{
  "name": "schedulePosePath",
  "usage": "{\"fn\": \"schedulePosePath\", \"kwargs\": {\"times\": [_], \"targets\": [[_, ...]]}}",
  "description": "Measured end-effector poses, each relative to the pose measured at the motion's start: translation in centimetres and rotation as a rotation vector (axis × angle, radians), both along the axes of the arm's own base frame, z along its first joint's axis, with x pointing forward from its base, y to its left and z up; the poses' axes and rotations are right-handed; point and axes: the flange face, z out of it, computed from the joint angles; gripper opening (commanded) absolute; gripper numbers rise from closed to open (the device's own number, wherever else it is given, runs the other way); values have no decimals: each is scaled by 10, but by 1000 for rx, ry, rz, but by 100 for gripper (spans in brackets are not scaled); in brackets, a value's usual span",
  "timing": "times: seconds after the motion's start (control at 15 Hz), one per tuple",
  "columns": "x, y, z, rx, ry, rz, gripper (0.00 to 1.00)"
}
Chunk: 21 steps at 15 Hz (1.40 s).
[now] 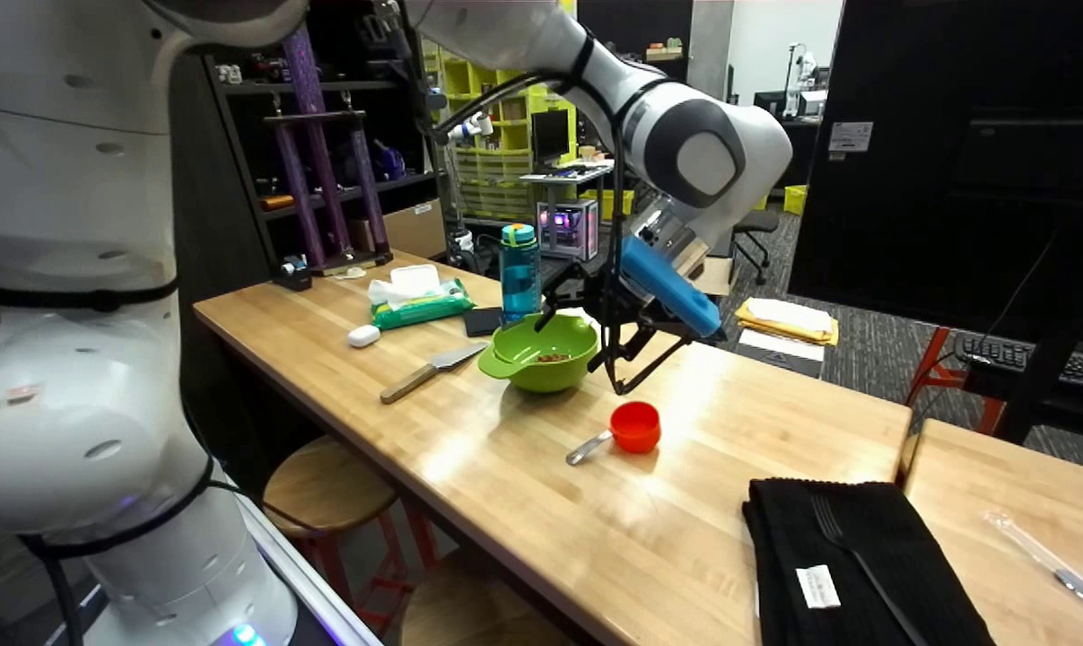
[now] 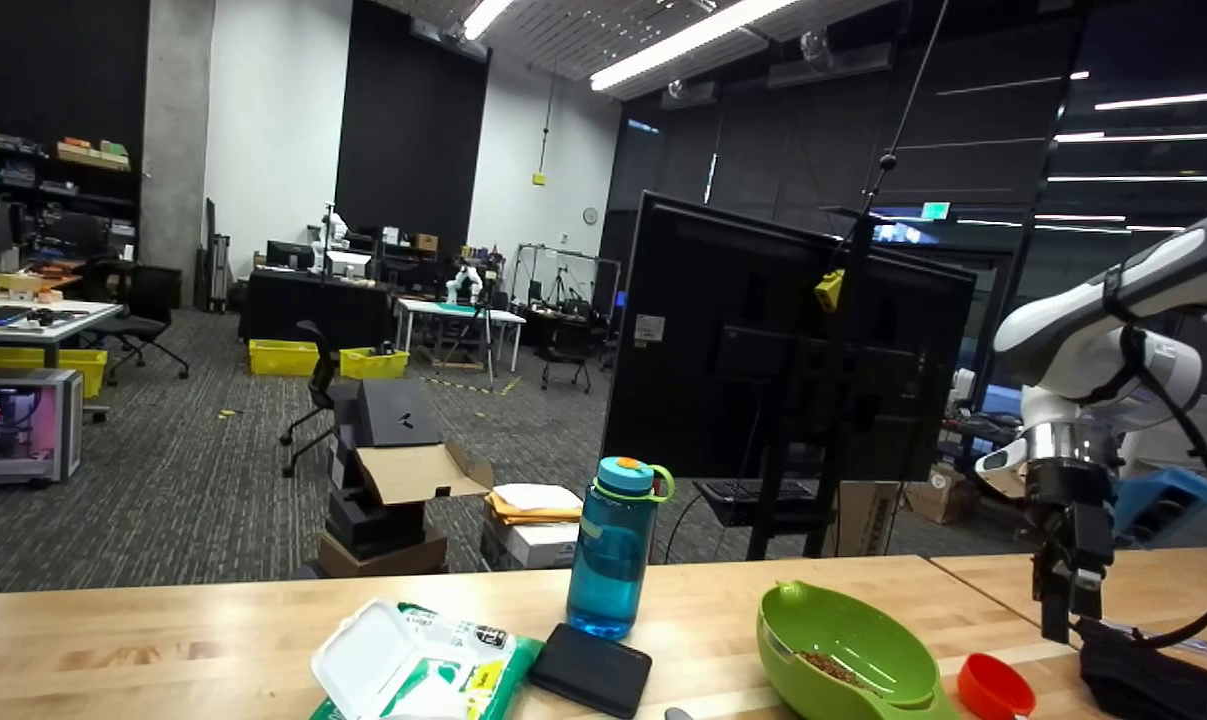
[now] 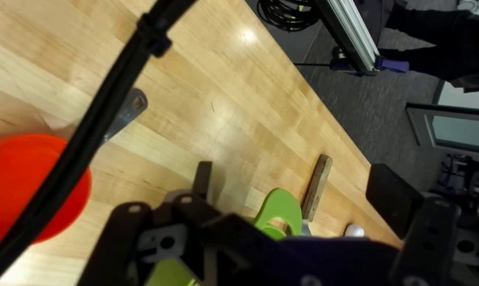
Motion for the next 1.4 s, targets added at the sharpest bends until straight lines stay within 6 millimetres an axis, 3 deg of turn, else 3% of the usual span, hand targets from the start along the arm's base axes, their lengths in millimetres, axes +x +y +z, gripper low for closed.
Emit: {"fn": "schedulePosePath", "kwargs": {"times": [0.27,0.67,1.4], "targets": [[-14,29,26,-89,-34,27,100],[-43,61,49,-221,-51,55,100],[-105,135,70,-425,-64,88,100]]}}
